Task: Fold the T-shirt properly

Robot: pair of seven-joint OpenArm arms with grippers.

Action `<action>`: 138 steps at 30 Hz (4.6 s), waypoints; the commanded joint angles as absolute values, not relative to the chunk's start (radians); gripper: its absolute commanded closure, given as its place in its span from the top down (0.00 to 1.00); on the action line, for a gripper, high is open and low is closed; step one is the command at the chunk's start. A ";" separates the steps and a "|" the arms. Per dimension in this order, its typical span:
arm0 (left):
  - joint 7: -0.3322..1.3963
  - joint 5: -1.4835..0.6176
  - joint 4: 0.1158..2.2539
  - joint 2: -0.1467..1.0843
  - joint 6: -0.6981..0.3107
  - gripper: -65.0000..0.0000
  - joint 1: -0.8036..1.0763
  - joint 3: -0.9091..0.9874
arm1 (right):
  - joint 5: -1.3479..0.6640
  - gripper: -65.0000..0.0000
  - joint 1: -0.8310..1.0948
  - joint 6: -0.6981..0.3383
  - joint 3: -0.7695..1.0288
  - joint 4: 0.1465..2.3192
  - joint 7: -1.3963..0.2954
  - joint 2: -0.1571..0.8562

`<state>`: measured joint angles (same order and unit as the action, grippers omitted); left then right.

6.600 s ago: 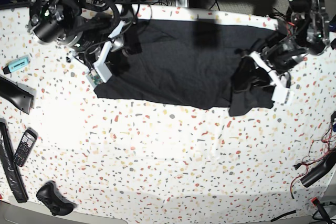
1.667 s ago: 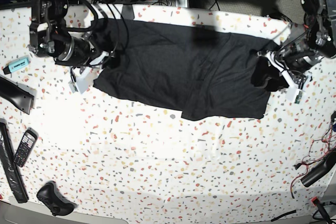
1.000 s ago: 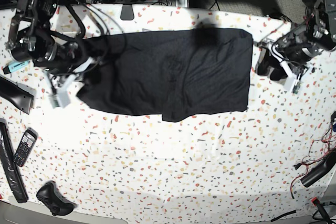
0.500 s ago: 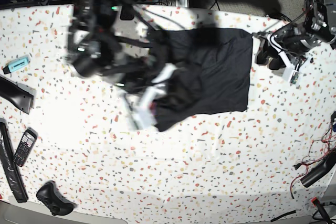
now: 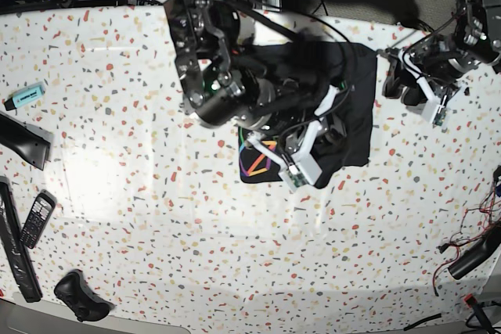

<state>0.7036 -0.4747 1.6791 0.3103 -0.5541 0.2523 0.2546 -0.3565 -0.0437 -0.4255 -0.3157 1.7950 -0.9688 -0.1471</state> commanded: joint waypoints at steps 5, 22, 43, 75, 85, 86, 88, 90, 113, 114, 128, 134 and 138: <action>0.680 -0.490 1.696 0.319 -0.558 0.37 0.247 0.261 | -0.489 0.00 -0.141 -0.429 -0.318 1.688 -0.950 -0.157; 0.662 -0.628 1.700 0.396 -0.558 0.37 0.246 0.261 | -0.784 0.39 -0.263 -0.537 -0.292 1.653 -1.057 -0.157; 0.716 -0.468 2.016 0.344 -0.534 0.37 0.244 -0.066 | -0.474 0.39 -0.202 -0.538 0.203 1.708 -1.114 -0.014; 0.635 0.194 1.868 0.234 -0.107 0.00 0.183 -0.472 | -0.505 0.38 -0.097 -0.538 0.369 1.708 -1.114 0.128; 0.662 0.195 2.065 0.403 0.162 0.00 0.294 -0.419 | -0.505 0.38 -0.097 -0.538 0.369 1.708 -1.115 0.147; 0.678 0.195 2.062 0.402 0.162 0.00 0.310 -0.393 | -0.505 0.38 -0.097 -0.538 0.369 1.708 -1.115 0.149; 0.684 0.210 2.056 0.400 0.162 0.00 0.345 -0.331 | -0.505 0.38 -0.096 -0.538 0.369 1.708 -1.115 0.149; 0.685 0.210 2.055 0.399 0.162 0.00 0.378 -0.269 | -0.506 0.38 -0.097 -0.538 0.369 1.708 -1.115 0.149; 0.756 0.127 2.055 0.399 0.255 0.22 0.469 0.118 | -0.618 0.38 -0.097 -0.550 0.366 1.708 -1.115 0.146; 0.756 0.073 2.055 0.399 0.254 0.16 0.469 0.123 | -0.653 0.38 -0.097 -0.564 0.363 1.708 -1.115 0.144; 0.712 -0.233 1.784 0.360 0.068 0.00 0.454 0.124 | -0.681 0.14 -0.097 -0.580 0.200 1.708 -1.115 0.144; 0.658 -0.307 1.706 0.287 -0.082 0.00 0.322 0.122 | -0.681 0.14 -0.097 -0.580 0.181 1.708 -1.115 0.144; 0.657 -0.323 1.597 0.253 -0.151 0.00 0.200 0.121 | -0.680 0.14 -0.097 -0.580 0.181 1.708 -1.115 0.144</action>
<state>0.6559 -0.3225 1.5848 0.2440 -0.1562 0.1986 0.1177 -0.6579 -0.0772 -0.5697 0.1806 1.6878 -1.1343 0.1383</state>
